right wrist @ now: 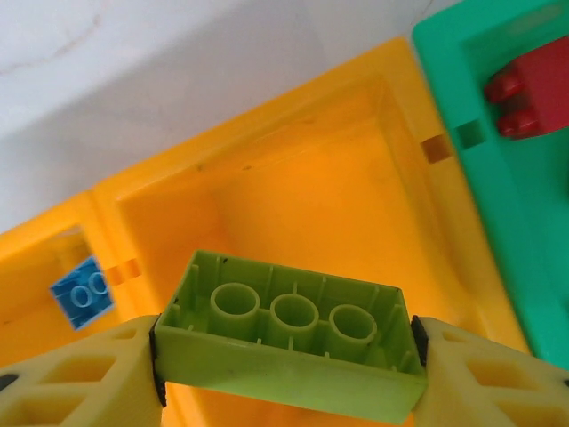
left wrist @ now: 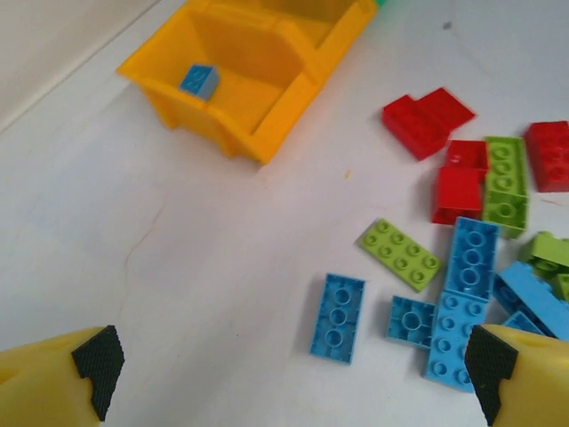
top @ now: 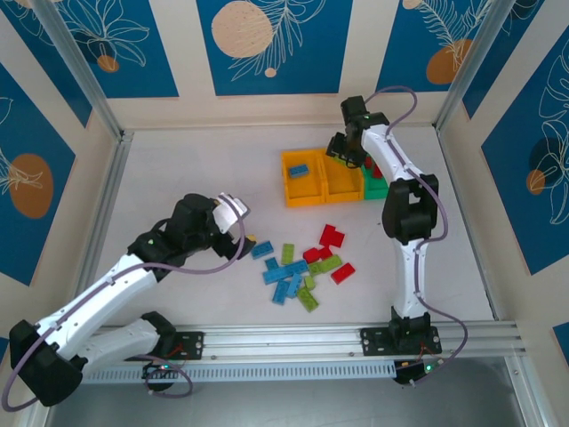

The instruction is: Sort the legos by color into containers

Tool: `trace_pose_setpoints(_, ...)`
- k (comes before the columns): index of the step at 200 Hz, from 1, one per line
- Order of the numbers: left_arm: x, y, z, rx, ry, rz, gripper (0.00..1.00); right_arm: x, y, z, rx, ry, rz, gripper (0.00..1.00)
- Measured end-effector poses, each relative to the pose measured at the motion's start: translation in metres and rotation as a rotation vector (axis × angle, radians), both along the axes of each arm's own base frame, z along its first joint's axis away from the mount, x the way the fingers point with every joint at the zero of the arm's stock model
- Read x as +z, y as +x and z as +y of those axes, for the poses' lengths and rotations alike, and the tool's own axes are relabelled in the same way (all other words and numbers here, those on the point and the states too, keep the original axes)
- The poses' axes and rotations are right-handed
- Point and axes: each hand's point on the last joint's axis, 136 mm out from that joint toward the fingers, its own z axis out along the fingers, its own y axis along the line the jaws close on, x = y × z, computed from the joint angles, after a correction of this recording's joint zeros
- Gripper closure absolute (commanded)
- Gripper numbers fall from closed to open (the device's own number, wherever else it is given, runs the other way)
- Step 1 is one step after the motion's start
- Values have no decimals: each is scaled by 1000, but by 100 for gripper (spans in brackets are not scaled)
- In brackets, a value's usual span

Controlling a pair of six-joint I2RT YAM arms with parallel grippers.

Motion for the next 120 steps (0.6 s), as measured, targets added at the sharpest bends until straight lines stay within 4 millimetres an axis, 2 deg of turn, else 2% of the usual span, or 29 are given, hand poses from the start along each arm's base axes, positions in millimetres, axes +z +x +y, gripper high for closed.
trace_pose_setpoints(14, -16, 3, 2, 48, 18, 67, 0, -7, -7, 0, -1, 4, 38, 25)
trace_pose_setpoints(39, -43, 7, 2, 112, 58, 191, 0, -2, -11, 1, 5, 15, 51, 23)
trace_pose_setpoints(67, -62, 11, -4, 135, 98, 290, 2, 25, -25, -1, 15, 36, 23, 18)
trace_pose_setpoints(93, -76, 15, -12, 137, 128, 368, 5, 67, -63, -3, 32, 82, -24, 17)
trace_pose_setpoints(110, -88, 17, -16, 134, 156, 424, 6, 94, -98, -1, 53, 113, -64, 17)
trace_pose_setpoints(120, -94, 17, -19, 128, 171, 455, 7, 103, -117, 1, 70, 128, -85, 17)
